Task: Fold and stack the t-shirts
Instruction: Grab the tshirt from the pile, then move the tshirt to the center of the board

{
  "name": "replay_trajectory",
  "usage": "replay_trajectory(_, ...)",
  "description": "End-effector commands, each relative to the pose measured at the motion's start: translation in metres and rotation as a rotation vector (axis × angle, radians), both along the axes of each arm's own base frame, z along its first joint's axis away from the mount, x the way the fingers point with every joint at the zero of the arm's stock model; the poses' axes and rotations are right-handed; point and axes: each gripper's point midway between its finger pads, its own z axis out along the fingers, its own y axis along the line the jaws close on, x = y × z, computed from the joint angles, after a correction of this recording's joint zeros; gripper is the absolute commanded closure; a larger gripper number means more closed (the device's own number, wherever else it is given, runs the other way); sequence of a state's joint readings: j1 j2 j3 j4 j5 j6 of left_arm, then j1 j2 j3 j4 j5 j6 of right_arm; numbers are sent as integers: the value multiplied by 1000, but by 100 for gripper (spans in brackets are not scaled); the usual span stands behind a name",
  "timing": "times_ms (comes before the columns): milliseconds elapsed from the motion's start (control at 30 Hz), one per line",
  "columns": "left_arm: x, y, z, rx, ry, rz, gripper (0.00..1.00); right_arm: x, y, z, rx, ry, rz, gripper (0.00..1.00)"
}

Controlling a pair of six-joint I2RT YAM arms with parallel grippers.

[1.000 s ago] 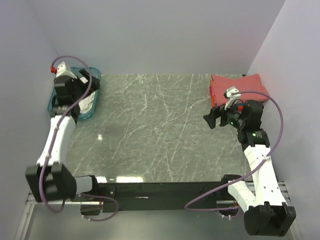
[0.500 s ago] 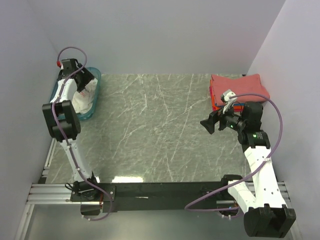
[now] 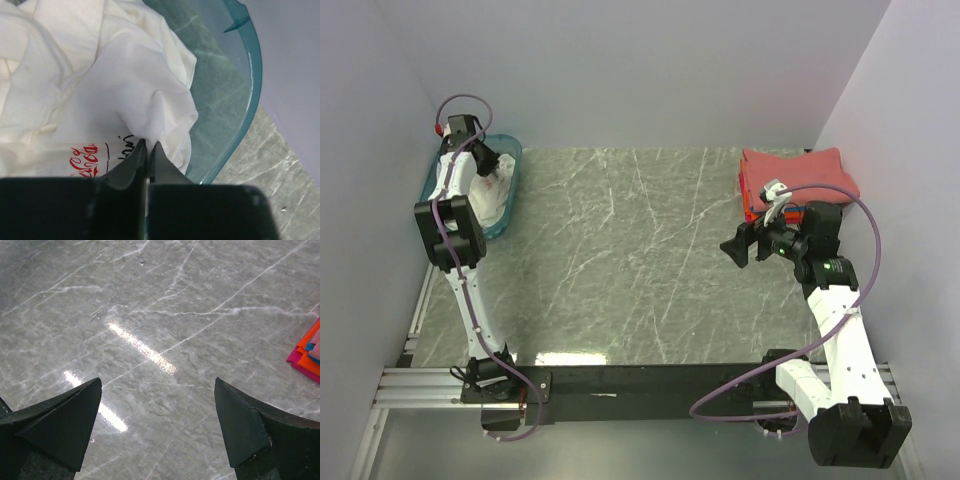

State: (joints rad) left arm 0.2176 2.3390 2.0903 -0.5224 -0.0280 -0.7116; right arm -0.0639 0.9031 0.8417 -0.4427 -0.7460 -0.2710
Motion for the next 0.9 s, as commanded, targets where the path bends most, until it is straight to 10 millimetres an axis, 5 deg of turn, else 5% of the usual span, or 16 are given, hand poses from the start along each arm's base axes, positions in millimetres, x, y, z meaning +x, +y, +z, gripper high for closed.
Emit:
replay_trajectory(0,13,-1,62,33,-141,-30,100,6,-4,19,-11,-60,-15,1)
replay_trajectory(33,15,-2,81,49,-190,-36,100,6,-5,18,-10,-60,-16,1)
replay_trajectory(67,11,-12,124,64,-273,-61,100,6,-5,19,-9,-63,-16,1)
replay_trajectory(100,5,-16,137,86,-297,-76,100,6,-5,20,-9,-66,-18,1)
replay_trajectory(133,-4,-23,195,122,-420,-88,100,6,-5,19,-9,-66,-18,1)
replay_trajectory(200,-19,-44,236,157,-507,-131,100,5,-6,21,-9,-75,-21,1)
replay_trajectory(233,-40,-55,285,182,-605,-144,100,5,-6,21,-10,-78,-22,1)
replay_trajectory(267,-49,-70,314,198,-689,-166,100,5,-6,23,-8,-82,-23,1)
replay_trajectory(300,-60,-79,323,204,-717,-182,100,5,-7,22,-7,-81,-24,1)
replay_trajectory(333,-85,-95,363,218,-807,-202,100,5,-8,22,-7,-81,-29,1)
replay_trajectory(433,-124,-121,424,221,-978,-235,100,4,-8,23,-2,-87,-30,1)
replay_trajectory(600,-181,-174,516,163,-1218,-372,100,5,-11,24,-2,-96,-40,1)
replay_trajectory(700,-205,-203,552,103,-1321,-456,100,5,-13,24,-1,-101,-47,1)
replay_trajectory(867,-222,-245,550,-27,-1327,-613,100,4,-18,27,0,-112,-63,1)
